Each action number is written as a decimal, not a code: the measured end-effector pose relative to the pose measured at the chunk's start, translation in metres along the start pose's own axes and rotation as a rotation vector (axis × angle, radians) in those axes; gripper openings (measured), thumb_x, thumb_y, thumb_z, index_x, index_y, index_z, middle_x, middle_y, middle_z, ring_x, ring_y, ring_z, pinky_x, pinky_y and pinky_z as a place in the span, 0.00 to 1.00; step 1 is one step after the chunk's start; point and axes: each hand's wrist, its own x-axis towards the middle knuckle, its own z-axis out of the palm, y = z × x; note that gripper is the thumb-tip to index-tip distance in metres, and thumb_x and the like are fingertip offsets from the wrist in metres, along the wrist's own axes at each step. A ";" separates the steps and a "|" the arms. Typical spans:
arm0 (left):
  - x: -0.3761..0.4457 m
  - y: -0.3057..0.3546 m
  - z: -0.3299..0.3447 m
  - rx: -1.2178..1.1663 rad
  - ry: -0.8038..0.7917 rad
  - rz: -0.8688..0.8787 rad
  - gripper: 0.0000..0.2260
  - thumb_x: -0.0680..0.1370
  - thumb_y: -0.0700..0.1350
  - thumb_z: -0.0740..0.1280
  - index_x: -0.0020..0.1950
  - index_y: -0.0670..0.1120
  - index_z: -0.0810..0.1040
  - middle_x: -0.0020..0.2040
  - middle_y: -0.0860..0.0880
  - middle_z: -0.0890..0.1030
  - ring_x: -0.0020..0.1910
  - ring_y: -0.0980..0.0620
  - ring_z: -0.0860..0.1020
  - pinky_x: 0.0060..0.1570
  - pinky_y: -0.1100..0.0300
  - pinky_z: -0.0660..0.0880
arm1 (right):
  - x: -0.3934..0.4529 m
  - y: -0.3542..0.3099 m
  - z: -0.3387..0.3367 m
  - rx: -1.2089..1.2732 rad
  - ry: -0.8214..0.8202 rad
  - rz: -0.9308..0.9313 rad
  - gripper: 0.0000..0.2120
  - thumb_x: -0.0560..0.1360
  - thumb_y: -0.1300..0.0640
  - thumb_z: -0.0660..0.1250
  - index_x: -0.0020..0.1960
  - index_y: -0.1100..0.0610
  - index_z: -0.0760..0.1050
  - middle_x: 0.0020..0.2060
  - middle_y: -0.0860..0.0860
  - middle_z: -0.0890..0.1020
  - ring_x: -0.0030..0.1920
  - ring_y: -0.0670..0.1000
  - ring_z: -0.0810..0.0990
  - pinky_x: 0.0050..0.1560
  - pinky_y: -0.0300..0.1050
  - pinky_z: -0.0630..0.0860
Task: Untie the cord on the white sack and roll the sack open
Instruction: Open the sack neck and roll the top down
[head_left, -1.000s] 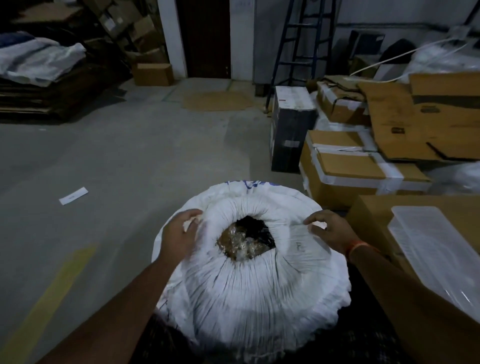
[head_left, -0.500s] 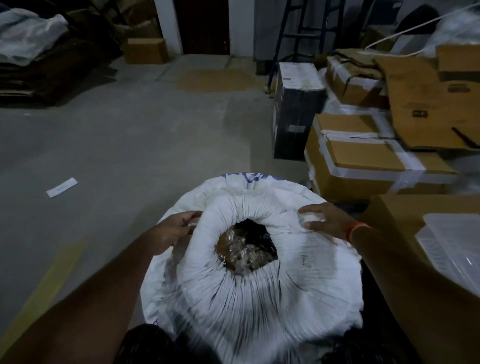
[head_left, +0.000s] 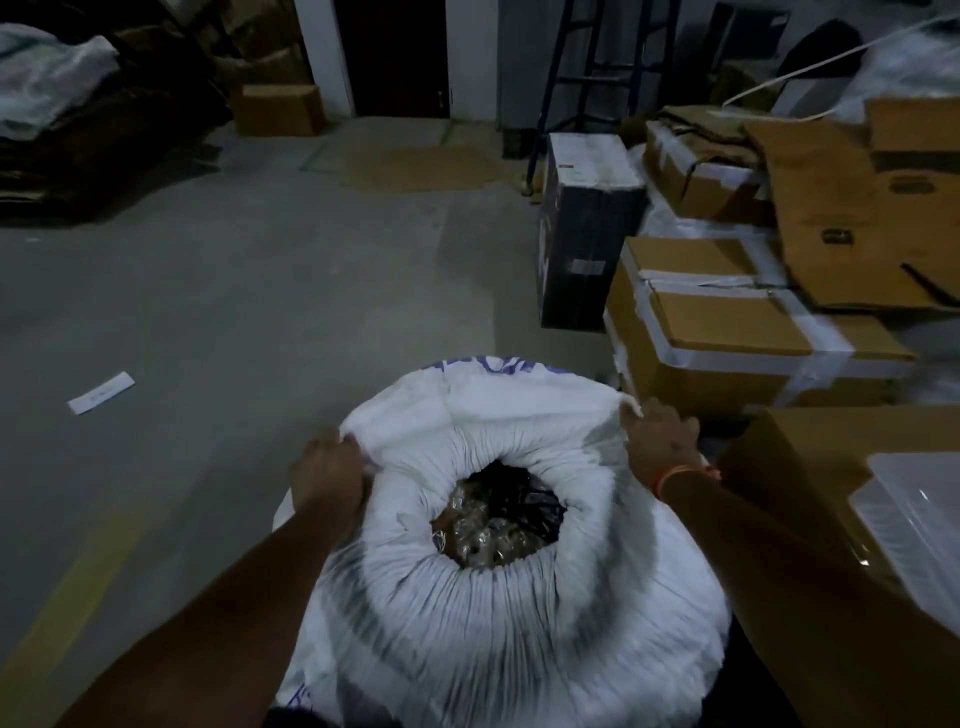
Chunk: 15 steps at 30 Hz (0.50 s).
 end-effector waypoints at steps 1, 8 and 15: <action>0.001 -0.001 0.004 0.004 -0.073 0.000 0.15 0.81 0.49 0.67 0.66 0.45 0.79 0.67 0.42 0.73 0.63 0.39 0.77 0.60 0.43 0.78 | 0.003 0.000 0.003 0.023 -0.075 0.010 0.27 0.82 0.55 0.55 0.79 0.49 0.56 0.72 0.60 0.65 0.68 0.62 0.67 0.67 0.62 0.66; -0.011 -0.014 0.001 -0.215 -0.036 -0.004 0.21 0.81 0.52 0.60 0.71 0.47 0.77 0.79 0.41 0.67 0.74 0.36 0.71 0.70 0.38 0.72 | -0.034 0.013 -0.018 0.326 0.149 -0.101 0.25 0.80 0.51 0.64 0.77 0.47 0.65 0.73 0.58 0.66 0.71 0.62 0.63 0.67 0.65 0.64; -0.145 -0.010 -0.046 -0.508 0.485 0.515 0.14 0.83 0.46 0.62 0.64 0.47 0.82 0.68 0.47 0.80 0.68 0.45 0.78 0.68 0.42 0.73 | -0.169 0.007 -0.003 0.383 0.486 -0.533 0.17 0.77 0.54 0.65 0.66 0.53 0.76 0.64 0.57 0.78 0.62 0.61 0.77 0.55 0.62 0.77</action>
